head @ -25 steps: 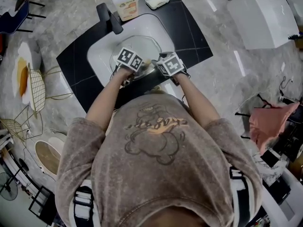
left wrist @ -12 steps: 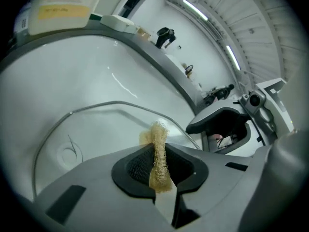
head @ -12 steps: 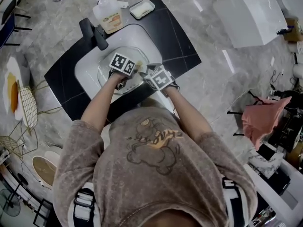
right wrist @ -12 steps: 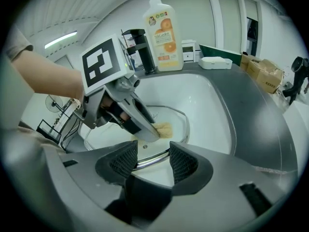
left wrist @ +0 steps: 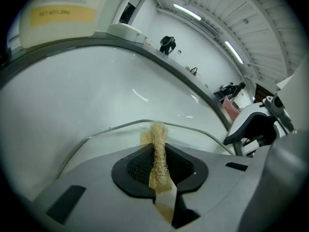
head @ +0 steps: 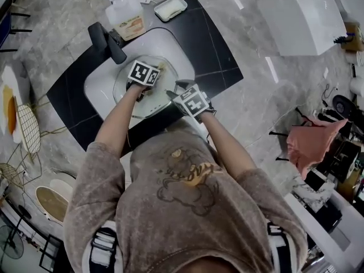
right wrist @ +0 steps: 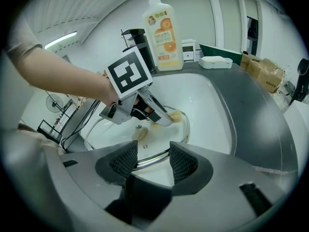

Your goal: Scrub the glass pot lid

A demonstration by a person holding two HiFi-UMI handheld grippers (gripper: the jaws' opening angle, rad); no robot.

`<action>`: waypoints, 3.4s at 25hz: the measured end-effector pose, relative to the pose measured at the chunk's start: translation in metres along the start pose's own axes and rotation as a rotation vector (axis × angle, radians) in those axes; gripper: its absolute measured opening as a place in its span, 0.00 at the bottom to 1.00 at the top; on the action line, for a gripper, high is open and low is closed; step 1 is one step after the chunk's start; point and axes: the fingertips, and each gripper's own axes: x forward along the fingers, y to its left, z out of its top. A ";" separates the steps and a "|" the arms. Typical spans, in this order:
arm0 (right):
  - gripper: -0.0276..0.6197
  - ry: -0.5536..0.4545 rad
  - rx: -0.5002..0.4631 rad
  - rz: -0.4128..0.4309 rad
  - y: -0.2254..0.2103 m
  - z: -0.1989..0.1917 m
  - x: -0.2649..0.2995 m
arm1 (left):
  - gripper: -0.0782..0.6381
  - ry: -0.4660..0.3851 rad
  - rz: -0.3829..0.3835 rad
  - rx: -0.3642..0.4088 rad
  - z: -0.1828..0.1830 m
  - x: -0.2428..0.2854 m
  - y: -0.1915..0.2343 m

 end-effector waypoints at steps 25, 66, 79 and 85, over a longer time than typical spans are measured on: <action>0.37 -0.016 -0.008 -0.005 0.001 0.001 0.000 | 0.20 0.174 0.116 -0.118 -0.105 -0.071 0.063; 0.36 -0.037 -0.040 -0.030 0.005 0.000 -0.003 | 0.20 0.048 -0.011 0.084 -0.027 -0.009 -0.024; 0.36 -0.047 -0.039 -0.029 0.005 0.001 -0.003 | 0.20 0.050 0.089 0.122 -0.037 -0.017 0.039; 0.36 -0.048 -0.032 -0.021 0.004 0.001 -0.003 | 0.20 0.085 0.106 0.066 -0.059 -0.032 0.054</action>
